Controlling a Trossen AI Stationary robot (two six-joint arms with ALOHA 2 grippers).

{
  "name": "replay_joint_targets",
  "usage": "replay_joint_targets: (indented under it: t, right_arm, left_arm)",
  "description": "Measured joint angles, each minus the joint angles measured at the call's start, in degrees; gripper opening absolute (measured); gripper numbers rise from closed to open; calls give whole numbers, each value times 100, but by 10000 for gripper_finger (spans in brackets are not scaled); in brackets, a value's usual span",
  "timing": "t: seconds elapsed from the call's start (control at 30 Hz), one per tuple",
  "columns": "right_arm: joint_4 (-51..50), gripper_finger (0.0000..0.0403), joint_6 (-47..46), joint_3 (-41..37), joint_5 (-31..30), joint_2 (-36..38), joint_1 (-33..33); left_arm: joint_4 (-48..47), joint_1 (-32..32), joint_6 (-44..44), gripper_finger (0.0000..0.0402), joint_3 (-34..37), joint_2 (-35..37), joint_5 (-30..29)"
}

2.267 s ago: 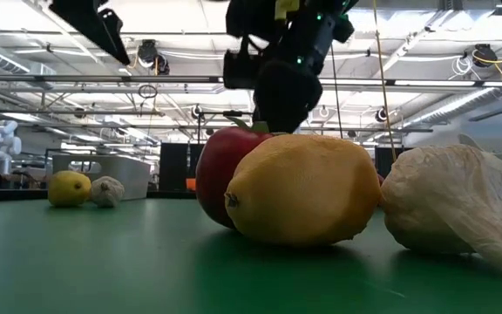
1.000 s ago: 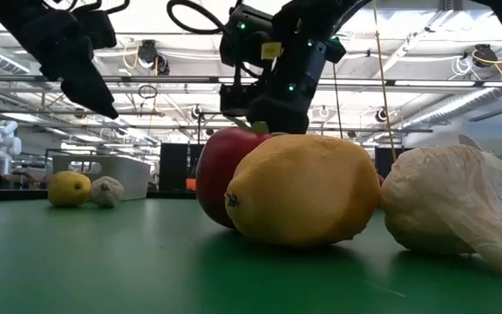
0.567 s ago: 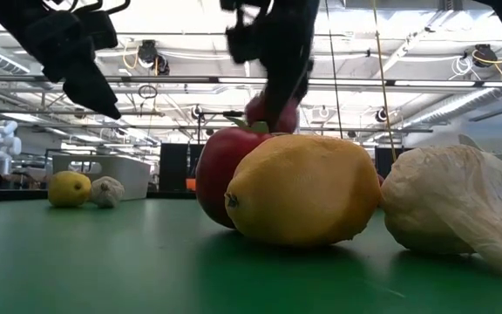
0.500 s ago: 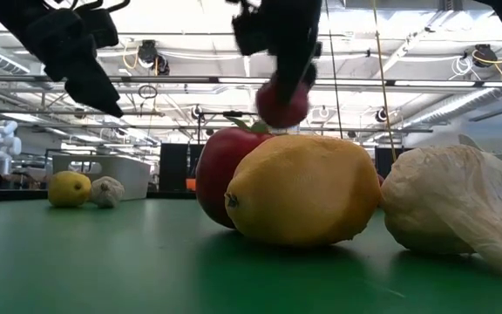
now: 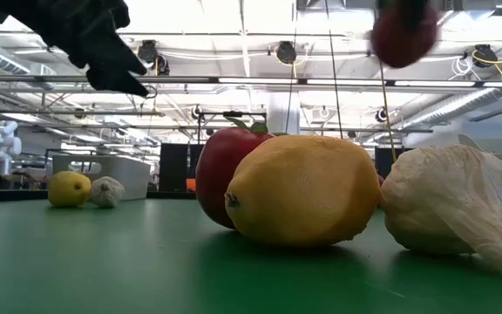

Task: Sort produce into baskets
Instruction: Put the red tomato into the white bin

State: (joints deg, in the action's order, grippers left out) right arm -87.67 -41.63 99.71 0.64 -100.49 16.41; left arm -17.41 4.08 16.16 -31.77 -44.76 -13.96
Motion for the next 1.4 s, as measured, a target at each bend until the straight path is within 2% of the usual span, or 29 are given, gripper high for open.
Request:
replay_joint_targets:
  t: [0.1, 0.27, 0.4, 0.53, 0.7, 0.9, 1.13, 1.27, 1.4]
  right_arm:
    - [396, 295, -824, -834, -308, 597, 540]
    - [1378, 295, -1836, -2308, -355, 1527, 1331]
    - [2121, 295, -2090, -3146, -330, 1989, 1765]
    - [2323, 295, -2072, -3636, -319, 2220, 1973]
    - [2320, 295, -1734, -4026, 240, 2273, 2049]
    - [2327, 296, -1209, -4141, 278, 2273, 2045]
    - [2320, 342, -1502, -4141, 372, 2273, 2007]
    - [2356, 368, -1876, -4141, 472, 2273, 1916]
    - [2414, 377, -2176, -4138, 740, 2273, 1782]
  left_arm:
    - [547, 0, 0, 349, 0, -167, -2]
    - [1455, -3, 452, 349, 0, -537, -108]
    - [2112, -4, 751, 349, -2, -895, -408]
    - [2655, 0, 755, 349, -3, -1194, -599]
    - [3039, 0, 829, 349, -4, -1434, -618]
    - [3160, 7, 1525, 349, -4, -1455, -603]
    - [3145, 7, 1184, 349, -4, -1455, -554]
    - [3132, 5, 878, 349, -4, -1449, -49]
    - [3123, 7, 827, 349, -4, -1449, 515]
